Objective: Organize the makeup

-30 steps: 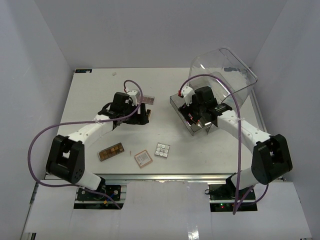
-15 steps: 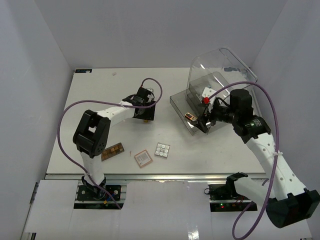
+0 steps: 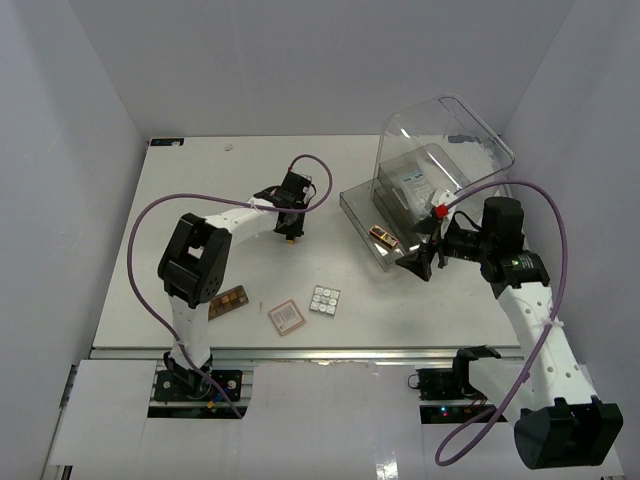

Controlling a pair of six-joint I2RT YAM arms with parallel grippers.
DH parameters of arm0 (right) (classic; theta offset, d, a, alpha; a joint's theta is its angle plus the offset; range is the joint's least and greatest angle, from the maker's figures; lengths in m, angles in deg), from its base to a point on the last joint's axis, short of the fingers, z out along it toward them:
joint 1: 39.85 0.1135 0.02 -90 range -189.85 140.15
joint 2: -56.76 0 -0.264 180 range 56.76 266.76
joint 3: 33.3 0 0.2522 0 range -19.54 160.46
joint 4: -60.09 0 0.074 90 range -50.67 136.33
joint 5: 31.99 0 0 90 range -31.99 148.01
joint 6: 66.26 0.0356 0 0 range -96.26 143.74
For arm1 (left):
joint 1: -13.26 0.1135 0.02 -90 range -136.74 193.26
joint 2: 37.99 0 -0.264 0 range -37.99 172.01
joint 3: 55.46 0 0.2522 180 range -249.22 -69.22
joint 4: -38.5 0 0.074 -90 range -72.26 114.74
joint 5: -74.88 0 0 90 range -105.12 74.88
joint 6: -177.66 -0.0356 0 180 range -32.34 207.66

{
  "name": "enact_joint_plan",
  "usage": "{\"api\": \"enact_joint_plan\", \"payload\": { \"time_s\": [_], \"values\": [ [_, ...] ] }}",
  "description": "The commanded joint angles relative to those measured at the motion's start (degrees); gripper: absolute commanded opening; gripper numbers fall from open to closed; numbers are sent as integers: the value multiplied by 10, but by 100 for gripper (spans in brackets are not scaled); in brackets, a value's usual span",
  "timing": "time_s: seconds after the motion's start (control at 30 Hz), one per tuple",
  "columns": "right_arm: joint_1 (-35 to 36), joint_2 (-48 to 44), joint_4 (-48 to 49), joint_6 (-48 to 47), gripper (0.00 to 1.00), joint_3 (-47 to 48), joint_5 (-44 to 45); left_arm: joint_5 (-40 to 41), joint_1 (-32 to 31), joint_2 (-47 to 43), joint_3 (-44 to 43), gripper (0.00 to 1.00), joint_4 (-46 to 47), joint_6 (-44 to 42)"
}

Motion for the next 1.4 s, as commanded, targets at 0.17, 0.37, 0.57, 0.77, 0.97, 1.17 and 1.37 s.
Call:
{"api": "enact_joint_plan", "payload": {
  "time_s": [0.17,0.37,0.57,0.77,0.97,1.17,1.37],
  "values": [
    [-47,-91,43,-1,98,-49,-96,-123,-1,-111,49,7,32,65],
    [-86,-120,62,12,98,-71,-106,-296,-3,-263,135,5,184,210],
    [-95,-117,68,17,98,-76,-107,-360,-24,-228,104,5,306,340],
    [-108,-119,72,19,98,-83,-109,-344,-43,-118,-21,8,301,360],
    [-114,-118,76,21,98,-87,-104,-330,-51,-27,-108,23,267,358],
    [-115,-116,76,21,98,-88,-103,-336,-53,11,-136,40,244,350],
    [-116,-113,77,17,98,-91,-109,-340,-53,14,-143,51,243,338]
  ]
}}
